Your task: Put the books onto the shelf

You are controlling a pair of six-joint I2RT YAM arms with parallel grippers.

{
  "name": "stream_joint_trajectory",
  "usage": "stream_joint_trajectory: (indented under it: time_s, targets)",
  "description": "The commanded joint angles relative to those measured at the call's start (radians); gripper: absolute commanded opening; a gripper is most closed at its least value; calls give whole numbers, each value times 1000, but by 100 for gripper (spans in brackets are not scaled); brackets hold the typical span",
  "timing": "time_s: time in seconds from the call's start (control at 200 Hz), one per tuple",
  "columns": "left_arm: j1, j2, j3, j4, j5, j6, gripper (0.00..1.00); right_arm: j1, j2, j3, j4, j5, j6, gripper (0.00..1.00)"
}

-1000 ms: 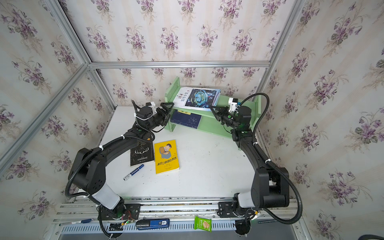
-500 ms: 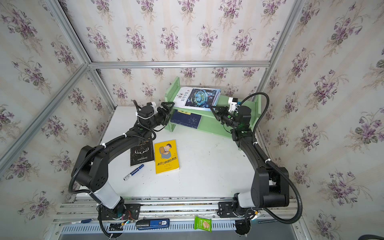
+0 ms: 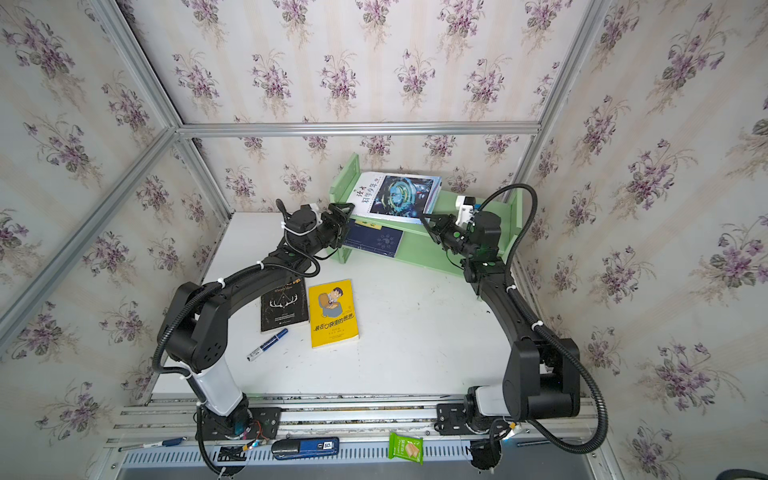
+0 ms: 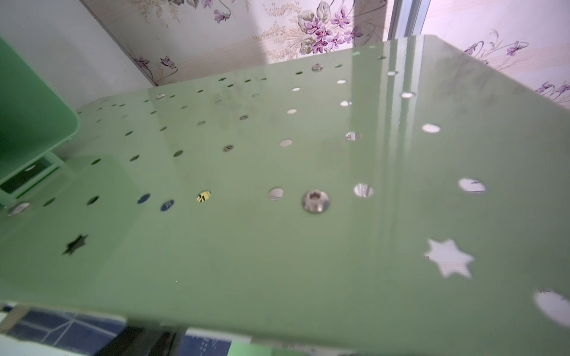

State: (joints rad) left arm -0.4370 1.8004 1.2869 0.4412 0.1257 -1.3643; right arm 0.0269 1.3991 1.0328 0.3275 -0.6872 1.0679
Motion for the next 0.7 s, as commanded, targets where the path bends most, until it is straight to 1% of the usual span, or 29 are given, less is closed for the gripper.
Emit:
stream_joint_trajectory:
  time_s: [0.0,0.085,0.16,0.255,0.34,0.43,0.59,0.655,0.7]
  targets:
    - [1,6,2,49,-21,-22,88,-1,9,1,-130,55,-40,6]
    - [1,14,5,48,-23,-27,86,-2,11,5,-138,58,-45,6]
    - [0,21,5,47,-25,-33,83,-1,10,12,-155,64,-54,10]
    - [-3,20,3,27,-36,-33,79,-2,5,33,-209,90,-88,25]
    - [-9,3,6,-23,-66,-8,80,-4,5,88,-323,126,-154,41]
    - [-9,-3,6,-35,-74,-2,80,-5,5,136,-414,153,-210,49]
    - [-9,1,11,-34,-66,-8,80,-5,0,153,-497,190,-252,51]
    - [-9,4,12,-34,-60,-10,81,-5,2,154,-506,191,-258,51]
    - [-9,5,12,-30,-56,-12,81,-5,3,159,-513,195,-264,48]
